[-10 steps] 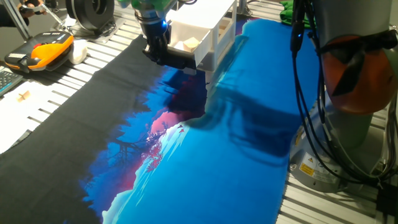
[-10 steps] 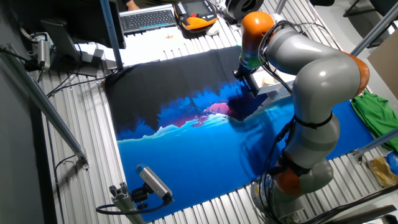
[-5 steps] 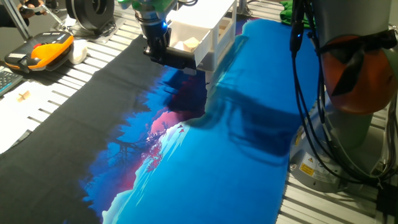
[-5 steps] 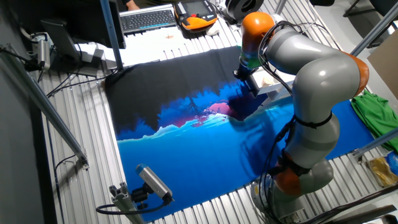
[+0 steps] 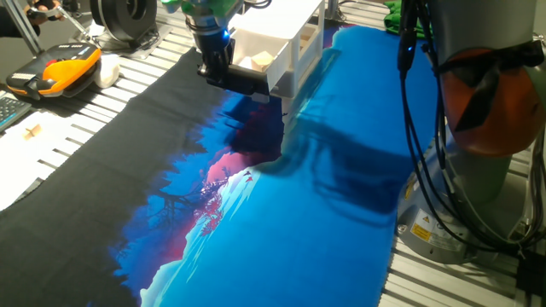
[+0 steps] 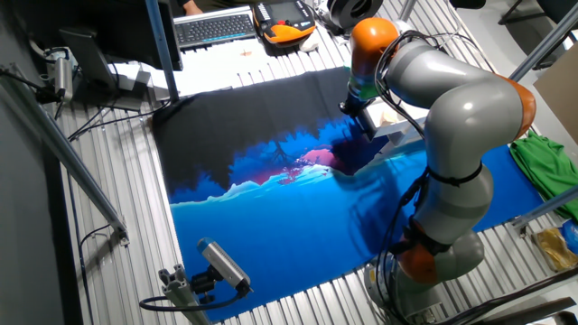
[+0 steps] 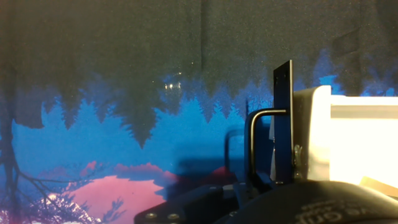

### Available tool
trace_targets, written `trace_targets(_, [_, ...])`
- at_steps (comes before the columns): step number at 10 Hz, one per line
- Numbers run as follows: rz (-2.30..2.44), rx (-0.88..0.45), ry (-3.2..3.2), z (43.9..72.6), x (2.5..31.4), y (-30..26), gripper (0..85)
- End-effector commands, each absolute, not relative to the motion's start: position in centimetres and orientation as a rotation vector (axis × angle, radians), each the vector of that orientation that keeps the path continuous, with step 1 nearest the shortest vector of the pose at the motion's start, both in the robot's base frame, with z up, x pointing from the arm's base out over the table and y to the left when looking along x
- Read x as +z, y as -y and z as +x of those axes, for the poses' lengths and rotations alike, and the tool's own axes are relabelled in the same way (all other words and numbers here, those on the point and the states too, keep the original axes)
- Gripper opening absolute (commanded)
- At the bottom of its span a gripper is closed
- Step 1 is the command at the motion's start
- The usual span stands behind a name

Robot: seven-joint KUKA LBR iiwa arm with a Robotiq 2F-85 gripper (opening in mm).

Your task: Grasp the handle and close the drawer

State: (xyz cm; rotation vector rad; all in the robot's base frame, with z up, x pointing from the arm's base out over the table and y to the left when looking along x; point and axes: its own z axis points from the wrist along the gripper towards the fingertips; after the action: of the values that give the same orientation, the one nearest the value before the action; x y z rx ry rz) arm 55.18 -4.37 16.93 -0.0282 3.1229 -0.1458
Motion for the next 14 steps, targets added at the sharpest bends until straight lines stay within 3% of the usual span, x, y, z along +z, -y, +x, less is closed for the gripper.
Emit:
trace_targets(1, [-0.034,-0.139,-3.129,55.17,16.96,4.40,17.0])
trace_targets(2, [-0.034,-0.137,-3.134,55.16,17.01,4.42,17.0])
trace_targets(3, [-0.037,-0.137,-3.137,55.17,17.02,4.44,0.0])
trace_targets(14, [-0.015,-0.156,-3.128,54.85,17.50,4.95,0.0])
